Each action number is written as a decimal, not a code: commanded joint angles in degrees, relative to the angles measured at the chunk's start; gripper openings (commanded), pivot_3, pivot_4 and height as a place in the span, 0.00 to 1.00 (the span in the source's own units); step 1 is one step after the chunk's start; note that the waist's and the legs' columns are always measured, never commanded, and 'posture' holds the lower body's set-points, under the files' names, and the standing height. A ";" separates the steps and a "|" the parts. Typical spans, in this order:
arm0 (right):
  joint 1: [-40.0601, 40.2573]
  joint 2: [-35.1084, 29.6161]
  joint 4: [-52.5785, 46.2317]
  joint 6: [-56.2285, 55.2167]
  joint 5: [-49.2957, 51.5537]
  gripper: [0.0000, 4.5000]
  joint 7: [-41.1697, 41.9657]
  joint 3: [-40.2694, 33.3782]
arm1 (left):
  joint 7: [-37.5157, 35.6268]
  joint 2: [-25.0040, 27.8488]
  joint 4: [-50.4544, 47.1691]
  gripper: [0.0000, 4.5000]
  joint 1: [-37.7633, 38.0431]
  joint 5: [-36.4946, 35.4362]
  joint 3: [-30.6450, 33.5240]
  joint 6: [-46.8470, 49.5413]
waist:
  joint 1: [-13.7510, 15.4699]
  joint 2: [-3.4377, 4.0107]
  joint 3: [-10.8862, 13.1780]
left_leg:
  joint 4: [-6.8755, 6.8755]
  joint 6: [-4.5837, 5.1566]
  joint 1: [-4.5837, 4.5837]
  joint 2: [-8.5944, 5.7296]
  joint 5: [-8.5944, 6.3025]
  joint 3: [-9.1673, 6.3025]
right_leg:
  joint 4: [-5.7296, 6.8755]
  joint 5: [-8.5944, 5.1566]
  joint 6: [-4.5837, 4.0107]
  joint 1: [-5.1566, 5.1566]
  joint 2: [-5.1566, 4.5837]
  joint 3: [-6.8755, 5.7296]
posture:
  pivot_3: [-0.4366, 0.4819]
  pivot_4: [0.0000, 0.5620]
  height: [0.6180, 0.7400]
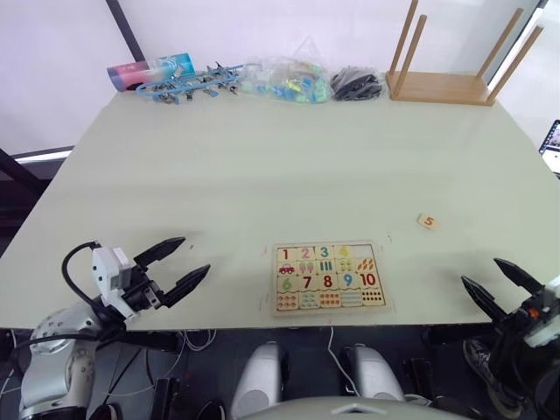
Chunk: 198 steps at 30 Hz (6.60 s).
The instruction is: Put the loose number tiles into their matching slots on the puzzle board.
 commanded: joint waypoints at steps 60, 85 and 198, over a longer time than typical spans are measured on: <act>-24.72 -13.46 16.21 7.31 -6.80 0.98 4.11 10.82 | -17.50 7.60 6.12 1.00 -9.85 -0.92 -2.33 -0.86 | 0.01 0.01 0.03 | -0.14 0.02 -0.07 -0.07 0.01 0.10 | -0.09 0.09 -0.17 -0.08 0.13 -0.02 | 0.48 0.27 1.00; -53.11 -15.94 47.84 1.44 -21.70 0.87 17.07 26.89 | -25.98 9.36 2.37 1.00 -13.17 -2.17 -5.15 0.36 | -0.39 -0.02 0.03 | -0.10 0.03 -0.05 -0.10 0.02 0.12 | -0.08 0.11 -0.16 -0.03 0.21 0.00 | 0.48 0.27 1.00; -58.15 -15.58 0.63 29.64 -25.54 0.99 22.78 46.99 | -28.97 18.68 8.57 1.00 -15.26 -10.72 -19.30 -11.06 | -1.30 0.00 0.07 | -0.08 0.02 -0.14 -0.10 0.02 0.02 | -0.07 0.10 -0.16 -0.08 0.20 -0.07 | 0.48 0.27 1.00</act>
